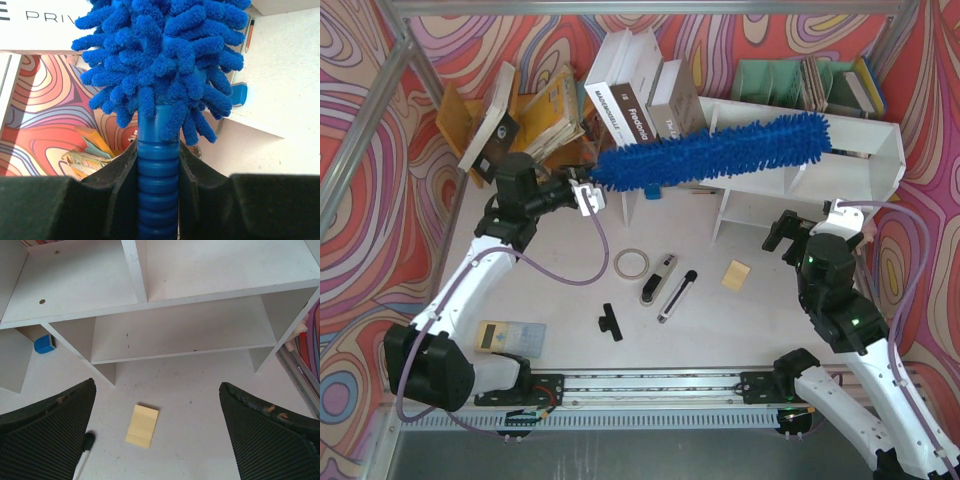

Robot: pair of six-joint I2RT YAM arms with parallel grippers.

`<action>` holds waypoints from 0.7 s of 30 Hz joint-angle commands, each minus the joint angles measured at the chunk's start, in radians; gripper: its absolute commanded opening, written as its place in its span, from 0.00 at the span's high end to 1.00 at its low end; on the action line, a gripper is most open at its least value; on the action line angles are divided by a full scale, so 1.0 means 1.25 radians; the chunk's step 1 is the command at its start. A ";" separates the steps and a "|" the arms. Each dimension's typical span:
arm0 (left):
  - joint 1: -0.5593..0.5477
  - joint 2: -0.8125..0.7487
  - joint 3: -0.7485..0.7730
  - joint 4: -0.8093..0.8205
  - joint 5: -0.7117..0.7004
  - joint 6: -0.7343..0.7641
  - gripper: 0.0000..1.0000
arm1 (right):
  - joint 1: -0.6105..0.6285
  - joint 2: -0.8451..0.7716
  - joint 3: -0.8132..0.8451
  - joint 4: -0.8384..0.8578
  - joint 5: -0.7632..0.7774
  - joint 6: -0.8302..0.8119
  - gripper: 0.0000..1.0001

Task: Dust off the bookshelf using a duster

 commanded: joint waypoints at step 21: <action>0.044 -0.044 0.172 -0.121 0.011 0.046 1.00 | 0.000 -0.020 0.003 0.018 0.002 -0.010 0.01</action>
